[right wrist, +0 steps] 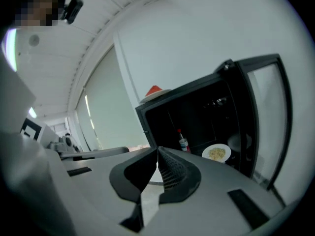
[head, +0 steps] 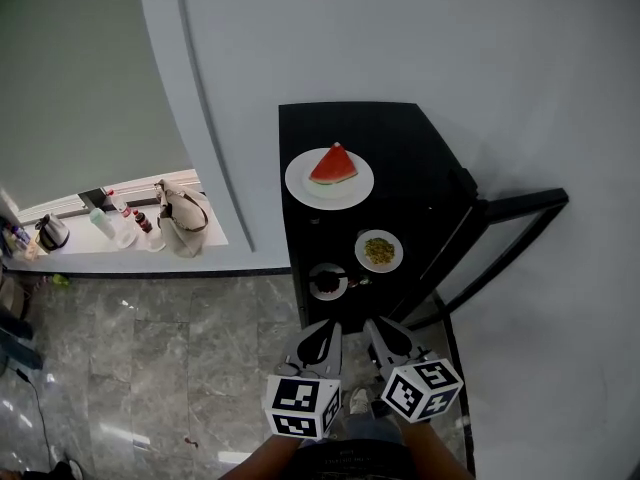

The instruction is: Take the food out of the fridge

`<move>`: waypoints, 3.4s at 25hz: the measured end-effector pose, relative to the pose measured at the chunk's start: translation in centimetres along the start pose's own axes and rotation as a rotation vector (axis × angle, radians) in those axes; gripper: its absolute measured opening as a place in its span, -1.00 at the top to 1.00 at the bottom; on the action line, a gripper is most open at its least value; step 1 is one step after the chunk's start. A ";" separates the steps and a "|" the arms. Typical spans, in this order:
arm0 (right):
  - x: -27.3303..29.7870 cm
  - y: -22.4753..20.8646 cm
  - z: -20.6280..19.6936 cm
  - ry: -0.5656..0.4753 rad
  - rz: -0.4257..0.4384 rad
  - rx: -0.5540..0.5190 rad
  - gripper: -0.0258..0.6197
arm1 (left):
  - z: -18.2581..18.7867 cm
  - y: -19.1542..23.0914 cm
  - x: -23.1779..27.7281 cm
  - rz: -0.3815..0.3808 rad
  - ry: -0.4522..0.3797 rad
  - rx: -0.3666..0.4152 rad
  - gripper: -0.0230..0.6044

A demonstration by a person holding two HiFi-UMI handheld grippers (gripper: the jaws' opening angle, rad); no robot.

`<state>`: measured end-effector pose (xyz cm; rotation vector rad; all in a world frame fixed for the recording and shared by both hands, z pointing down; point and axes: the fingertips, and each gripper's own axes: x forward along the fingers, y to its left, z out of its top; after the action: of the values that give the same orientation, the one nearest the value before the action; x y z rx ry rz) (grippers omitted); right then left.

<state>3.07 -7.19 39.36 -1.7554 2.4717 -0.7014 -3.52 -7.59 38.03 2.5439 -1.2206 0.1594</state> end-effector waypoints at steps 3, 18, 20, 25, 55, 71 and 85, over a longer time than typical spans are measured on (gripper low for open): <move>0.6 -3.6 -1.0 -0.049 -0.019 0.213 0.90 | -0.5 -0.7 1.8 -0.039 0.005 0.004 0.98; 8.1 -19.5 -5.0 -0.092 -0.096 0.653 0.89 | -2.5 -1.4 14.3 -0.131 0.084 0.017 0.98; 9.5 -21.1 -5.9 -0.083 -0.101 0.694 0.87 | -2.7 -1.2 15.9 -0.131 0.102 0.015 0.98; 12.8 -24.2 -8.6 -0.058 -0.111 0.810 0.74 | -3.8 0.2 18.6 -0.109 0.156 0.013 0.98; 17.6 -28.1 -12.0 -0.083 -0.099 1.167 0.90 | -5.8 3.9 20.0 -0.017 0.214 -0.001 0.98; 13.2 -24.3 -9.5 -0.167 0.096 1.209 0.90 | -5.3 2.4 16.5 -0.035 0.190 0.014 0.98; 0.1 -15.3 -2.4 -0.261 0.192 1.193 0.90 | -1.5 -0.5 11.1 -0.036 0.080 0.025 0.98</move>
<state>16.01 -10.50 47.30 -1.0100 1.4130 -1.3819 3.92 -15.05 41.96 2.5525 -1.1497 0.2670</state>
